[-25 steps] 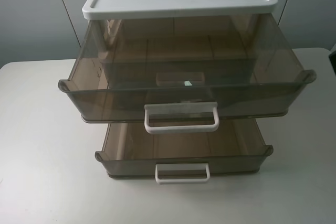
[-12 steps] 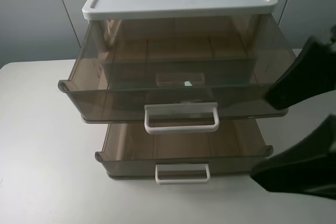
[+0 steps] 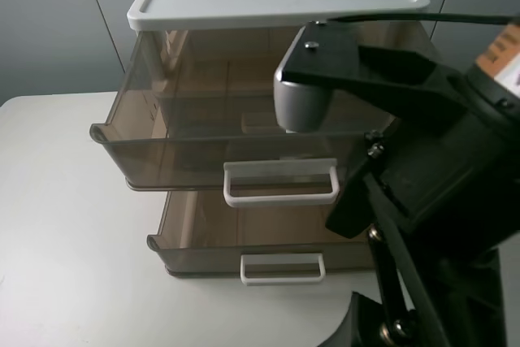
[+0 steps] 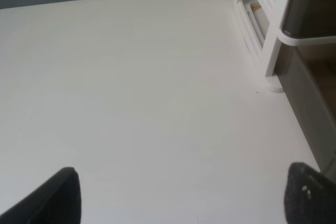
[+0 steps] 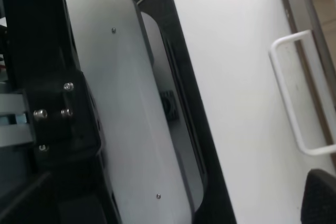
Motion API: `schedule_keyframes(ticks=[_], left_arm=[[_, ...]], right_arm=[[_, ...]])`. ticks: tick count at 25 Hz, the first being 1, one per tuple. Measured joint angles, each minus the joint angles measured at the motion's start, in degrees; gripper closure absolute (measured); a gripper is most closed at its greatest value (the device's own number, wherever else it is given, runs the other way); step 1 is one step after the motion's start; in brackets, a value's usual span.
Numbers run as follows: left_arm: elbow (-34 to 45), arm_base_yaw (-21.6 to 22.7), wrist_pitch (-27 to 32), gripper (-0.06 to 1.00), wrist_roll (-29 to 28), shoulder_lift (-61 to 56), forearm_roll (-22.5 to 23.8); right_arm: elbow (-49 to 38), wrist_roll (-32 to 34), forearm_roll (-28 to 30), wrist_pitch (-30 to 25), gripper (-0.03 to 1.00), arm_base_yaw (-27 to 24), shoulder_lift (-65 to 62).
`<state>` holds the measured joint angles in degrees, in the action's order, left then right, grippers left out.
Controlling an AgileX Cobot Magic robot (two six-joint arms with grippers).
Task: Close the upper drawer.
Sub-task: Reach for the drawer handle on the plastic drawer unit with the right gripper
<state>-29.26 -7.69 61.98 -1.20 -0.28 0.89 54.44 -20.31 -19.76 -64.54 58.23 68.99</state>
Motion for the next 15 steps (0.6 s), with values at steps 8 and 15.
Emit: schedule_keyframes(ticks=[8, 15], left_arm=[[0.0, 0.0, 0.0, 0.20, 0.0, 0.0, 0.0], [0.0, 0.0, 0.0, 0.20, 0.0, 0.0, 0.0]], right_arm=[[-1.9, -4.8, -3.4, 4.5, 0.27, 0.0, 3.6], [-4.1, -6.5, -3.5, 6.5, 0.27, 1.1, 4.2]])
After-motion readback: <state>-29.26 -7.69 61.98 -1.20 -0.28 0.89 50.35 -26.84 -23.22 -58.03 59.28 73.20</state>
